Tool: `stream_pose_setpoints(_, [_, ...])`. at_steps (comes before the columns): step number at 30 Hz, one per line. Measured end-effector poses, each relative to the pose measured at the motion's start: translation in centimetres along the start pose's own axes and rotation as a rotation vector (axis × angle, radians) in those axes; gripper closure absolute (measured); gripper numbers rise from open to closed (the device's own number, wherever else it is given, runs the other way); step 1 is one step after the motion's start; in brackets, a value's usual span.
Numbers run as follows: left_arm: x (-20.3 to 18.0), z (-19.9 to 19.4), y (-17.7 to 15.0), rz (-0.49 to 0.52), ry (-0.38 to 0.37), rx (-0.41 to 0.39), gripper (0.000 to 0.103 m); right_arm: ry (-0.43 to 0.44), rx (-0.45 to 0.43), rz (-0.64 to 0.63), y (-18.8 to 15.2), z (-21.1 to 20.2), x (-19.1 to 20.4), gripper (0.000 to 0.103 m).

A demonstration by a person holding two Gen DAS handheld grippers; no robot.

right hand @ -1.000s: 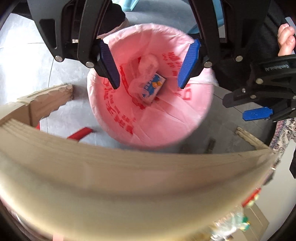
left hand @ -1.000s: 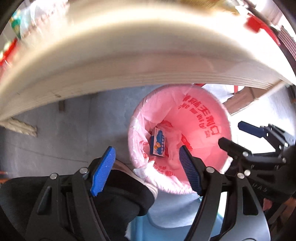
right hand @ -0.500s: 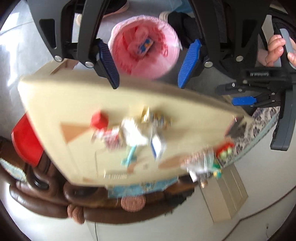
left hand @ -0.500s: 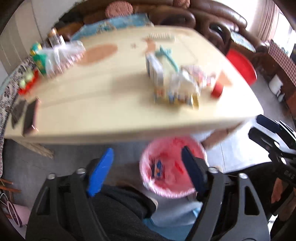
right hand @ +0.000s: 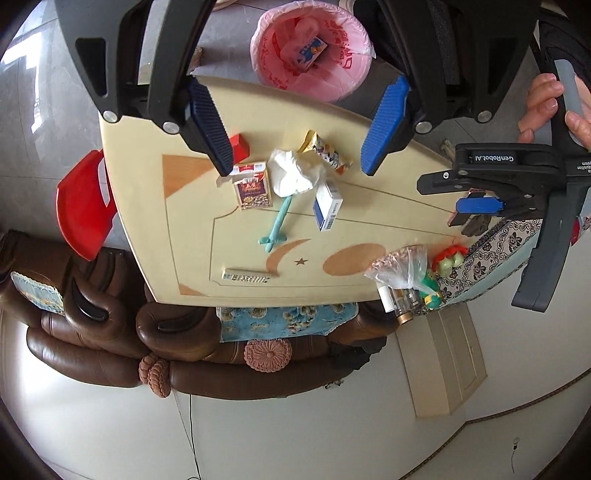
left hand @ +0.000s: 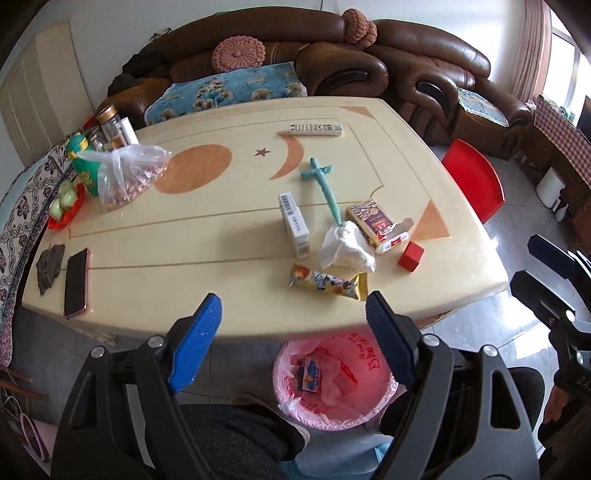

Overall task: Collect trash
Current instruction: 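Raise both open tools from the bin back over the table, then grasp the white medicine box with the left tool while the right tool grasps the red cube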

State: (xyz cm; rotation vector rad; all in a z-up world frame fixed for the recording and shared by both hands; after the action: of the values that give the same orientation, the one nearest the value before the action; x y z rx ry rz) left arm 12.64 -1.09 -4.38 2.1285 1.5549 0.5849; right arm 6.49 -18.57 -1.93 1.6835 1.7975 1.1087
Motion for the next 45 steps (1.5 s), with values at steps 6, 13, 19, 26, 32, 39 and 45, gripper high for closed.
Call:
stream_pose_setpoints(6, [-0.4, 0.6, 1.1, 0.019, 0.0, 0.007, 0.024, -0.012, 0.005, 0.01, 0.7, 0.6, -1.2, 0.033])
stream_pose_setpoints(13, [0.3, 2.5, 3.1, -0.007, -0.01, 0.039, 0.024, -0.031, 0.035, 0.011, 0.9, 1.9, -2.5, 0.033])
stream_pose_setpoints(19, [0.5, 4.2, 4.4, -0.02, -0.012, 0.066, 0.024, -0.036, 0.051, 0.016, 1.0, 3.0, -3.3, 0.033])
stream_pose_setpoints(26, [0.2, 6.3, 5.0, -0.023, -0.016, 0.098, 0.024, -0.034, 0.078, 0.014, 0.7, 4.5, -4.0, 0.033])
stream_pose_setpoints(32, [-0.1, 7.9, 5.5, -0.02, -0.008, 0.121, 0.024, -0.031, 0.113, -0.003, 0.5, 6.3, -4.3, 0.033])
stream_pose_setpoints(39, [-0.4, 10.0, 6.3, -0.017, -0.003, 0.149, 0.024, -0.034, 0.157, -0.006, -0.4, 8.2, -5.3, 0.033])
stream_pose_setpoints(45, [-0.6, 12.1, 6.8, -0.018, 0.0, 0.18, 0.024, -0.042, 0.192, -0.011, -1.0, 9.7, -6.3, 0.033])
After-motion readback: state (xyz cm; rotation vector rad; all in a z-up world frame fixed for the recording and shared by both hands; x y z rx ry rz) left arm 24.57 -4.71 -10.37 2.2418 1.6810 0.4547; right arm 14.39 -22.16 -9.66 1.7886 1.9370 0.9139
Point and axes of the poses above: each gripper's, at about its wrist camera, not at the fingertips, and z roughly the way its jaws point, x to its left, y to its top, the point moved 5 cm from there along z, roughly the way its jaws point, and after that the axes turned 2 degrees about y, right-handed, at the moved point
